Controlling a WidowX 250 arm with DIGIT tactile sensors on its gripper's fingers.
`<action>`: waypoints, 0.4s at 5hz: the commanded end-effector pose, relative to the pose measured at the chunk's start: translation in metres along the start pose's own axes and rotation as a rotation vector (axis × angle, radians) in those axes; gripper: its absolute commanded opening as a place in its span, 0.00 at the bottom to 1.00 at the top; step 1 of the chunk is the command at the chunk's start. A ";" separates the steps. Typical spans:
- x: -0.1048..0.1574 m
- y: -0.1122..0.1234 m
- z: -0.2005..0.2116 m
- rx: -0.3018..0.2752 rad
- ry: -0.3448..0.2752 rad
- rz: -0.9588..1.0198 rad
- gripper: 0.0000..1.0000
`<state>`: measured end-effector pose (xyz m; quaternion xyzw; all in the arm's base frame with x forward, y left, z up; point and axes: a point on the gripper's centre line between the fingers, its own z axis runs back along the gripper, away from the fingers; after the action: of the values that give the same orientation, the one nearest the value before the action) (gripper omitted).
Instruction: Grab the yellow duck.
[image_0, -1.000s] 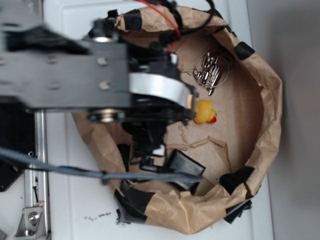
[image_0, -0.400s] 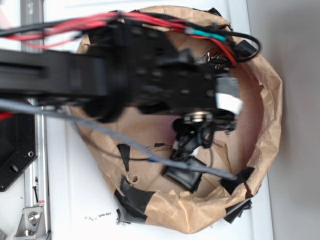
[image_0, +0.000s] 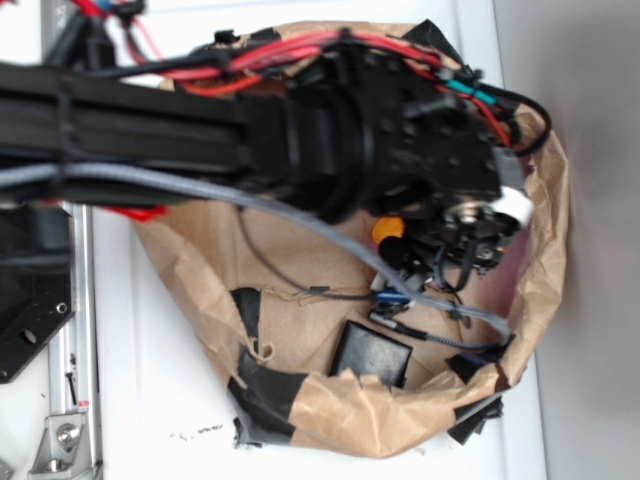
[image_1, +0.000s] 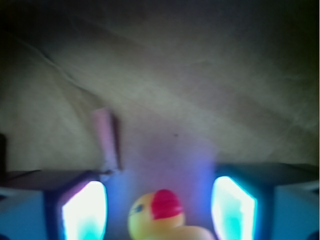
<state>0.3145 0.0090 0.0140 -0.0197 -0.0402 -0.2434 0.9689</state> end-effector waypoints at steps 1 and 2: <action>-0.012 -0.012 0.020 0.093 -0.035 -0.032 0.00; -0.014 -0.013 0.045 0.119 -0.146 -0.006 0.00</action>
<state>0.2893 0.0057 0.0433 0.0109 -0.0952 -0.2400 0.9660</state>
